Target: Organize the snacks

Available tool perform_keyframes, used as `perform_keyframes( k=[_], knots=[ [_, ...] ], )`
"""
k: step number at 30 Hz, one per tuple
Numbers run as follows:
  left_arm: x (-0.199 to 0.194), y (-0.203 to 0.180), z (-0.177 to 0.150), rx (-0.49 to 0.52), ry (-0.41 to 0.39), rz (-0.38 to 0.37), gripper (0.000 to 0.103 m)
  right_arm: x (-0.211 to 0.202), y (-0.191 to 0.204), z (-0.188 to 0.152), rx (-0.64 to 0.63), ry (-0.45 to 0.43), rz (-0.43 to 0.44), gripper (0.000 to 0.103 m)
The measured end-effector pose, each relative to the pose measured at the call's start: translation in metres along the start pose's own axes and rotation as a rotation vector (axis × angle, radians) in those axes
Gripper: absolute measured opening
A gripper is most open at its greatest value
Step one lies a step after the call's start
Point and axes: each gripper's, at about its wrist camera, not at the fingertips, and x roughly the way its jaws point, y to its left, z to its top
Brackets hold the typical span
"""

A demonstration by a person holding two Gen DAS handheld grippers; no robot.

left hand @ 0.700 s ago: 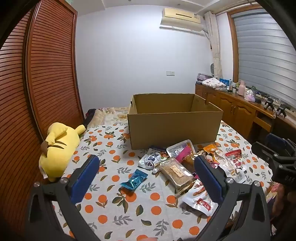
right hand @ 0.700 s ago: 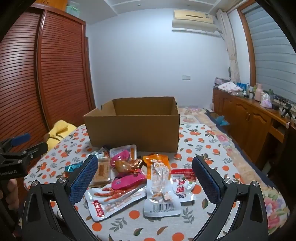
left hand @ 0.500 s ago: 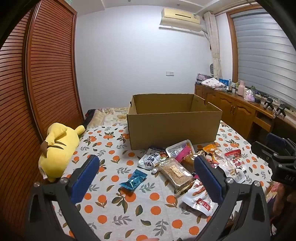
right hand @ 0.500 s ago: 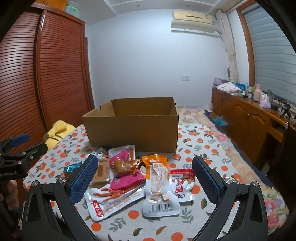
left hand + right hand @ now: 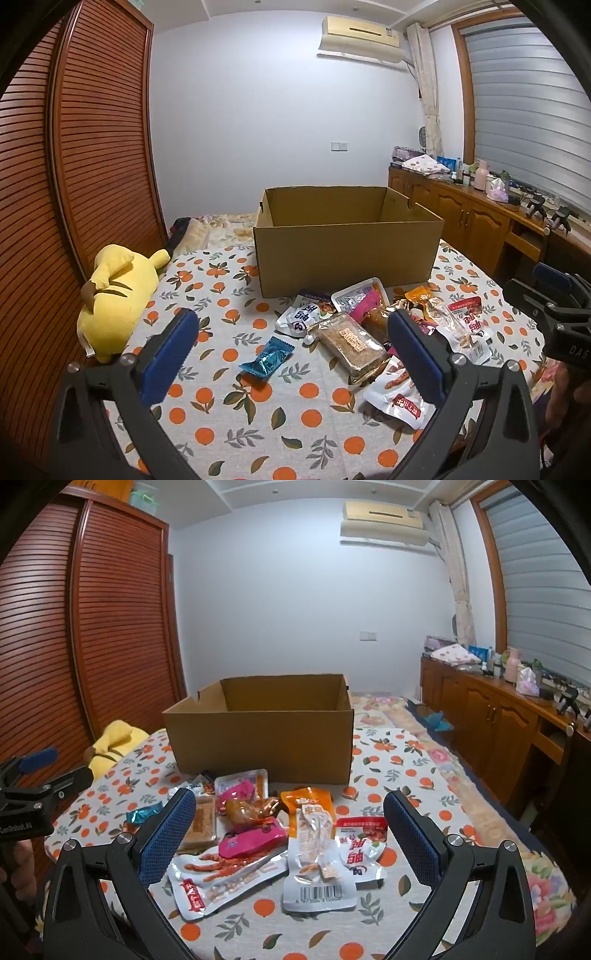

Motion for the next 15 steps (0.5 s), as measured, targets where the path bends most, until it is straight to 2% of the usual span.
perform_keyframes(
  k=[15],
  knots=[
    [-0.0015, -0.0006, 0.0006, 0.002, -0.002, -0.001, 0.103, -0.0050, -0.0017, -0.0002, -0.001, -0.007, -0.011, 0.103]
  ],
)
